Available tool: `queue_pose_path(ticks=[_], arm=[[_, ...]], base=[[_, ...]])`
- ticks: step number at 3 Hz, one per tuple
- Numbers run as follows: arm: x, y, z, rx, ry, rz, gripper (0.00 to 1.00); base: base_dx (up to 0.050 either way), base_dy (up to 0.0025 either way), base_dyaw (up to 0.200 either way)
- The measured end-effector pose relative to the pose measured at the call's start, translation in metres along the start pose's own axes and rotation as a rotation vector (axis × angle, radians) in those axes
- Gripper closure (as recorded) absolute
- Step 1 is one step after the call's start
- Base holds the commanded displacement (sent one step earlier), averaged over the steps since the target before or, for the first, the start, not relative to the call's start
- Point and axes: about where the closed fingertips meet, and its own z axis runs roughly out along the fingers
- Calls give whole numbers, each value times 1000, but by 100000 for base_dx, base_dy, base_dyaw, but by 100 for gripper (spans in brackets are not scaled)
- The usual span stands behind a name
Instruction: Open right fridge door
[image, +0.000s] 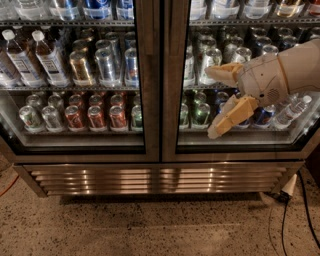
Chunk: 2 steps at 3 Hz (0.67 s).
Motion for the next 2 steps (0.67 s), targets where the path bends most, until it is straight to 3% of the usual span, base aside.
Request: queue_pose_path(ticks=[1, 2], arm=[[-2, 1, 1, -14, -20, 6, 0], [-9, 5, 4, -107, -192, 13, 0]], base=[[0, 0, 0], [0, 0, 0]])
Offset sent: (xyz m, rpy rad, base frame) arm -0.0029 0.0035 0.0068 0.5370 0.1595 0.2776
